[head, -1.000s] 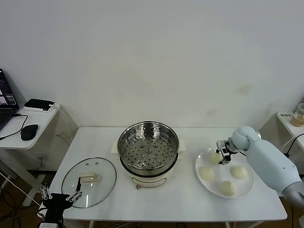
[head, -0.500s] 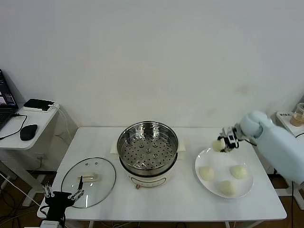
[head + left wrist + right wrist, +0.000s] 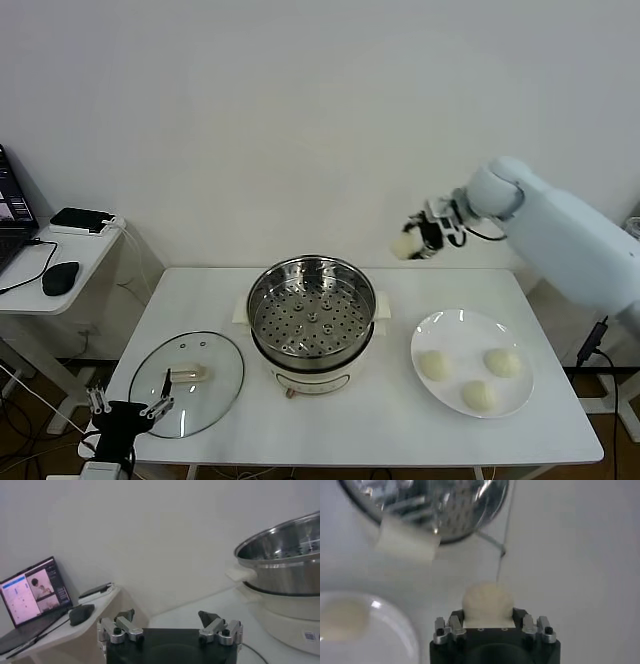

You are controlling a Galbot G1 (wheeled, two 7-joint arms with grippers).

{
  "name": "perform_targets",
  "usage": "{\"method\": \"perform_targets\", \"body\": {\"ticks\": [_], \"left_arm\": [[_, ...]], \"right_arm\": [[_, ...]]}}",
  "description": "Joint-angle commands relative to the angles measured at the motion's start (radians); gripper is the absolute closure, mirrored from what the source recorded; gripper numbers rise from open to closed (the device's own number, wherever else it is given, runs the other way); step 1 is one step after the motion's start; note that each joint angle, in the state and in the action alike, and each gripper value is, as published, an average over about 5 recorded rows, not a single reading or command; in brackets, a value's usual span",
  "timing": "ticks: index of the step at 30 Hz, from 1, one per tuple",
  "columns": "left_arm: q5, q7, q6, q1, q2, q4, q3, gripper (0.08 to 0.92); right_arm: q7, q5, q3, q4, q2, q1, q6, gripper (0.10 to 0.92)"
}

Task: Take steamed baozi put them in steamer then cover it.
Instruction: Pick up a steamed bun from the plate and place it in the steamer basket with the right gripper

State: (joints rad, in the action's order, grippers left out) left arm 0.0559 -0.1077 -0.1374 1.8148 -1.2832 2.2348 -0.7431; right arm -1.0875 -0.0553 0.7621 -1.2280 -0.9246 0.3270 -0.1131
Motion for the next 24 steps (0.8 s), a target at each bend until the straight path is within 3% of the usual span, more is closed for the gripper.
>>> {"method": "perform_targets", "body": {"ticks": [1, 10, 24], "left_arm": [[-0.004, 0.001, 0.0, 0.004, 0.001, -0.002, -0.011, 0.177], [-0.007, 0.001, 0.0, 0.005, 0.005, 0.006, -0.024, 0.177], [-0.005, 0.001, 0.0, 0.021, -0.013, 0.018, -0.046, 0.177]], "right_arm": [[0.012, 0.102, 0.16, -0.005, -0.169, 0.158, 0.031, 0.423], [0.041, 0.052, 0.309, 0.064, -0.324, 0.15, 0.147, 0.423], [0.197, -0.203, 0.388, 0.195, -0.393, 0.053, 0.465, 0.427]]}}
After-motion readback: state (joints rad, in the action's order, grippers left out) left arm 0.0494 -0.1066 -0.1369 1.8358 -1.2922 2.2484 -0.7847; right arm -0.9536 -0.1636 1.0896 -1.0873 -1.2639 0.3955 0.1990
